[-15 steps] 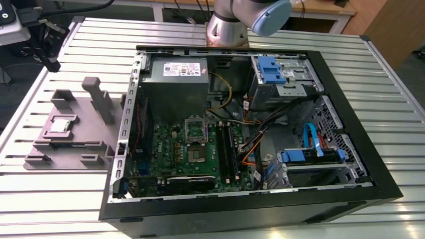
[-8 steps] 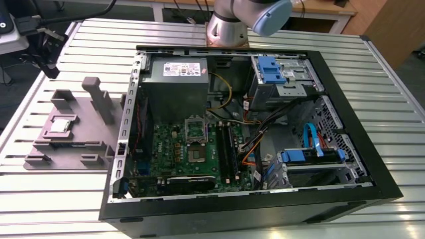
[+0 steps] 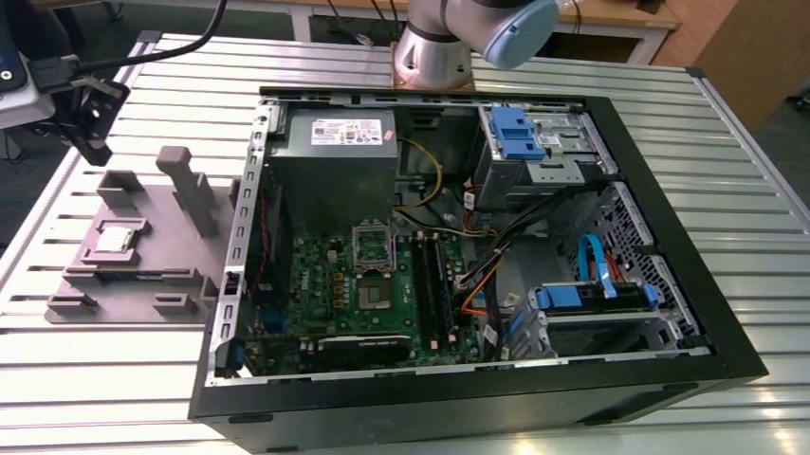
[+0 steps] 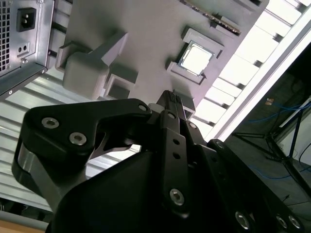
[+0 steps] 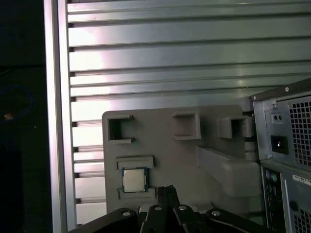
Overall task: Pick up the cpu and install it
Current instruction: 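Reach for the cpu, then pick up the cpu and move it towards the insertion slot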
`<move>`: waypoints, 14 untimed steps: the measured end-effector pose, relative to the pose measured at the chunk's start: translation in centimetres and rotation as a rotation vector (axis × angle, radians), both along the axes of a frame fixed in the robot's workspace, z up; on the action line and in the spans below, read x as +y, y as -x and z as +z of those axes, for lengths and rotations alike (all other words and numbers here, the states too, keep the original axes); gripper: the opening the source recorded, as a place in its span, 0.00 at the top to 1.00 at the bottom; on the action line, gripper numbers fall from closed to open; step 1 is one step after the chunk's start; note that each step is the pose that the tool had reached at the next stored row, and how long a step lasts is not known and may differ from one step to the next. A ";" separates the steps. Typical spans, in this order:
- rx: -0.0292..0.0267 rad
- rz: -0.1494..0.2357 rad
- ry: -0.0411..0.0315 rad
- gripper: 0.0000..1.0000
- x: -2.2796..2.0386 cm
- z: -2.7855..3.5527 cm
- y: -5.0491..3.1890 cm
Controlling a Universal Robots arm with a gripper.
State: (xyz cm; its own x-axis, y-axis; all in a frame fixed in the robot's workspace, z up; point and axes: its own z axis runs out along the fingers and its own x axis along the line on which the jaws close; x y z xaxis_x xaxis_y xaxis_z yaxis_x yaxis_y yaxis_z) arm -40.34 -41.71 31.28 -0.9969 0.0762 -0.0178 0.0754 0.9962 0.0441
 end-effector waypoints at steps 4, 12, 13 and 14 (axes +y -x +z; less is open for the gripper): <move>0.0003 0.000 0.0001 0.89 -0.05 -0.16 0.00; 0.0000 0.000 -0.0001 0.89 -0.05 -0.25 0.01; -0.0001 0.000 -0.0001 0.89 -0.06 -0.26 0.02; -0.0001 0.000 -0.0002 0.89 -0.06 -0.27 0.04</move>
State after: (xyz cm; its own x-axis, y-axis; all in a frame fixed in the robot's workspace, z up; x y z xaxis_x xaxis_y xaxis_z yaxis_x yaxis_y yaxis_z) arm -40.39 -41.77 31.01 -0.9969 0.0762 -0.0179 0.0753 0.9962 0.0443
